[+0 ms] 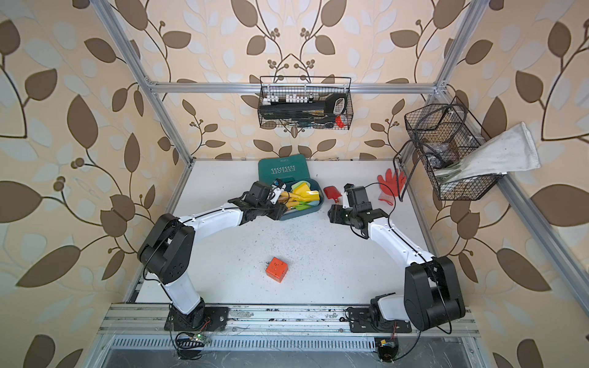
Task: Take the shovel out of the storage box
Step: Pick up the shovel from the storage box.
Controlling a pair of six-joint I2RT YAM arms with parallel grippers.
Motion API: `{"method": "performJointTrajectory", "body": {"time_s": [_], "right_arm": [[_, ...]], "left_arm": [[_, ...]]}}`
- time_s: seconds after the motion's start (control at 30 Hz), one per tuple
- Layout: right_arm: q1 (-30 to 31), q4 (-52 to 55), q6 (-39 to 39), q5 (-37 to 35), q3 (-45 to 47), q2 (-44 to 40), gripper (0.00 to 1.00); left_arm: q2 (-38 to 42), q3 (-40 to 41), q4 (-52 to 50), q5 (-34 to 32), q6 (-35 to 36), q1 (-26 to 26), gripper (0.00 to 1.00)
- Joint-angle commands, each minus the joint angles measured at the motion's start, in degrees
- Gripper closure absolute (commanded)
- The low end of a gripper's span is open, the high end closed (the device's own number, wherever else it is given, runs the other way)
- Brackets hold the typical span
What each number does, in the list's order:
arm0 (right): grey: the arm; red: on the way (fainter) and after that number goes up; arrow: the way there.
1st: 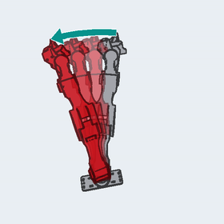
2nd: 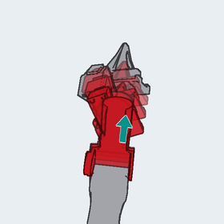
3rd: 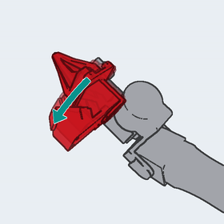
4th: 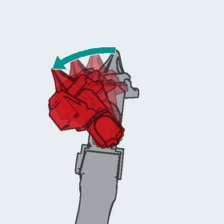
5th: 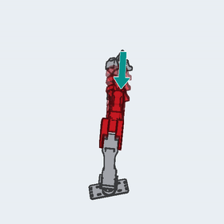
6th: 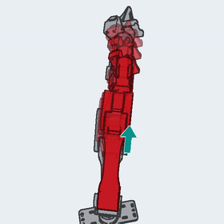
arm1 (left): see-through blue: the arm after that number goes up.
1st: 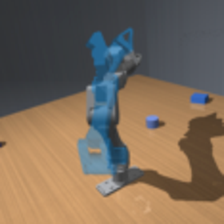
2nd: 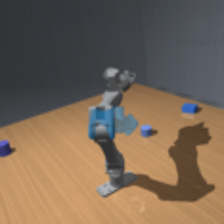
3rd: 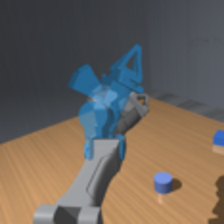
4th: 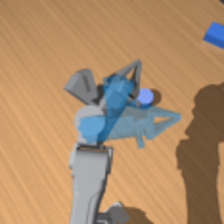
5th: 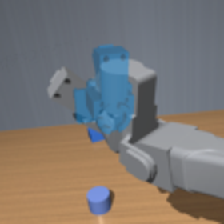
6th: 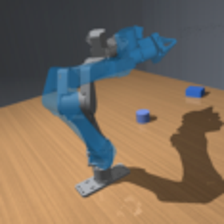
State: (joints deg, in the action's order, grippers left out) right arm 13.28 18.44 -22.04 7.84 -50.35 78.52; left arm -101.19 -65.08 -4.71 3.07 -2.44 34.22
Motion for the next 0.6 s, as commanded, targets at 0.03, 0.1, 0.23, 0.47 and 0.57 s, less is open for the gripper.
{"method": "performJointTrajectory", "body": {"time_s": [0.03, 0.1, 0.23, 0.47, 0.57], "right_arm": [[-0.5, -1.3, -0.8, 2.5, 1.2, -0.4, 0.36], [-0.8, -1.6, -0.9, 3.0, 1.3, 0.0, 0.36], [-1.6, -1.9, -1.1, 4.1, 1.4, 0.6, 0.36], [-2.6, -2.7, -1.4, 5.6, 1.9, 0.6, 0.36], [-3.1, -2.9, -1.5, 6.3, 2.1, 0.8, 0.36]], "left_arm": [[-0.8, -3.0, -0.3, -0.8, 2.2, 0.2, 0.40], [-1.7, -3.8, -0.6, -0.5, 2.4, 0.2, 0.40], [-3.0, -5.1, -1.7, -0.2, 2.4, 0.2, 0.43], [-3.8, -5.9, -2.3, 1.0, 2.4, 0.2, 0.46], [-4.7, -6.7, -3.4, 1.3, 2.5, 0.1, 0.47]]}}
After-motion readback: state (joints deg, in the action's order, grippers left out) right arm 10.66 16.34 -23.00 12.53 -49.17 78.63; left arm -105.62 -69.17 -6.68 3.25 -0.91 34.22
